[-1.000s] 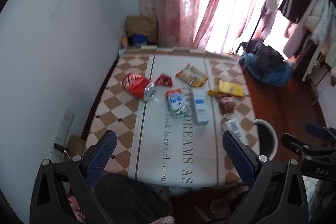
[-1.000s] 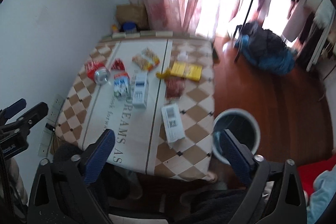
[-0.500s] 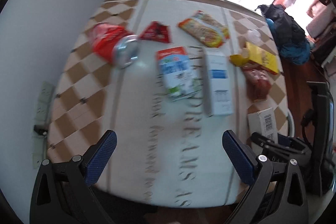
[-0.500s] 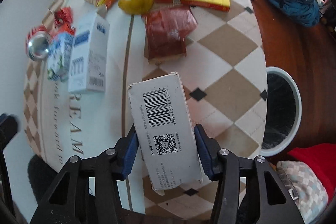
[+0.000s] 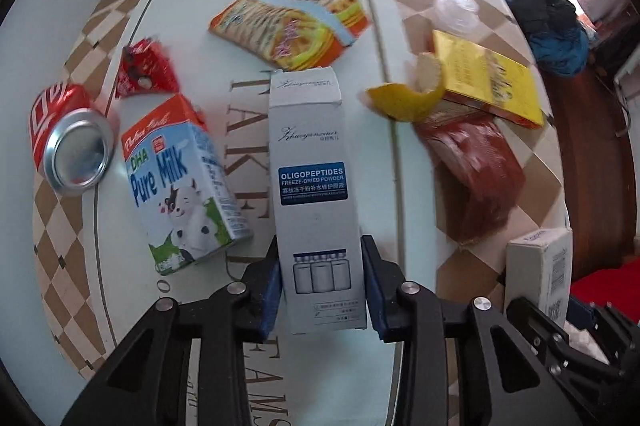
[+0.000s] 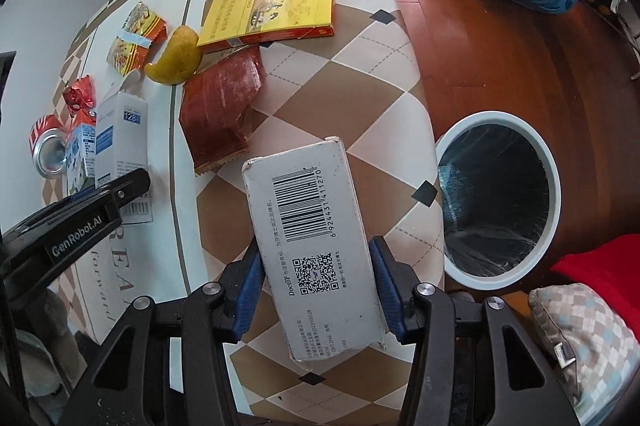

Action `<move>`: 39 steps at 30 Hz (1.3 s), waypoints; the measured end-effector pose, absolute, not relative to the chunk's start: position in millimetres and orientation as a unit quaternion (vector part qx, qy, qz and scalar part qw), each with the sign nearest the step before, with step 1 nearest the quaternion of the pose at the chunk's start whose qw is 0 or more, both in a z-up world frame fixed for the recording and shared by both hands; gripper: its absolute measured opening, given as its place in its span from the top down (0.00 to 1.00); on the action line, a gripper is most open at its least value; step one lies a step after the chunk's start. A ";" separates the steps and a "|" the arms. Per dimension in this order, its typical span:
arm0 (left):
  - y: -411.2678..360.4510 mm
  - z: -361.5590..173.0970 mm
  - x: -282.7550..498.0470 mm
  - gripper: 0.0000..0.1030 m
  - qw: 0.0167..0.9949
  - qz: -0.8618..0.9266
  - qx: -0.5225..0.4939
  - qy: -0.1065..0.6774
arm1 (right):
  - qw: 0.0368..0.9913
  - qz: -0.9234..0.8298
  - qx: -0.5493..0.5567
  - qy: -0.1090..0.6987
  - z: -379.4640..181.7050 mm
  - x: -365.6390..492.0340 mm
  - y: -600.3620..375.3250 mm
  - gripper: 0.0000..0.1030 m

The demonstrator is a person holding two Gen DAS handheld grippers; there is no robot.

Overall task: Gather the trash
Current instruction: 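Carry both white boxes over the trash bin and open both grippers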

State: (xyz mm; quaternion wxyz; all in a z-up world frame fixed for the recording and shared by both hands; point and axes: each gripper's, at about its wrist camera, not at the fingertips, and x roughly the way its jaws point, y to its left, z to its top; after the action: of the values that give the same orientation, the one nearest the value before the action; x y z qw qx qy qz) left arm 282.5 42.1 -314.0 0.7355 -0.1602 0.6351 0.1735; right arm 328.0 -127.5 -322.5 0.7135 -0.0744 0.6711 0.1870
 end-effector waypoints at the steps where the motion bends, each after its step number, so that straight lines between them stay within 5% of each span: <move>1: 39.5 -312.2 279.9 0.69 0.737 0.170 -0.157 0.635 | 0.713 0.189 -0.075 0.672 -322.5 327.0 -127.6 0.48; 16: 36.4 -315.8 199.4 0.69 0.739 0.160 -0.154 0.636 | 0.704 0.198 -0.121 0.671 -325.7 285.9 -126.0 0.48; 24: 12.5 -249.1 199.2 0.69 0.788 0.151 -0.110 0.587 | 0.739 0.206 -0.084 0.636 -282.7 285.0 -155.1 0.50; 32: -78.9 -167.1 239.8 0.69 0.845 0.080 -0.076 0.524 | 0.783 0.187 0.004 0.594 -210.6 306.0 -260.2 0.49; 39: -159.7 -176.7 282.7 0.69 0.847 0.018 -0.058 0.528 | 0.794 0.143 0.057 0.588 -200.7 325.8 -363.4 0.49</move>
State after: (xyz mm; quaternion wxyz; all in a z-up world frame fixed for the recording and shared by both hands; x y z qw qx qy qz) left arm 282.7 -159.7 -176.7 0.8472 -0.0583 0.5277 0.0178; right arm 325.8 -363.4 -200.7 0.7940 0.0573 0.5881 0.1428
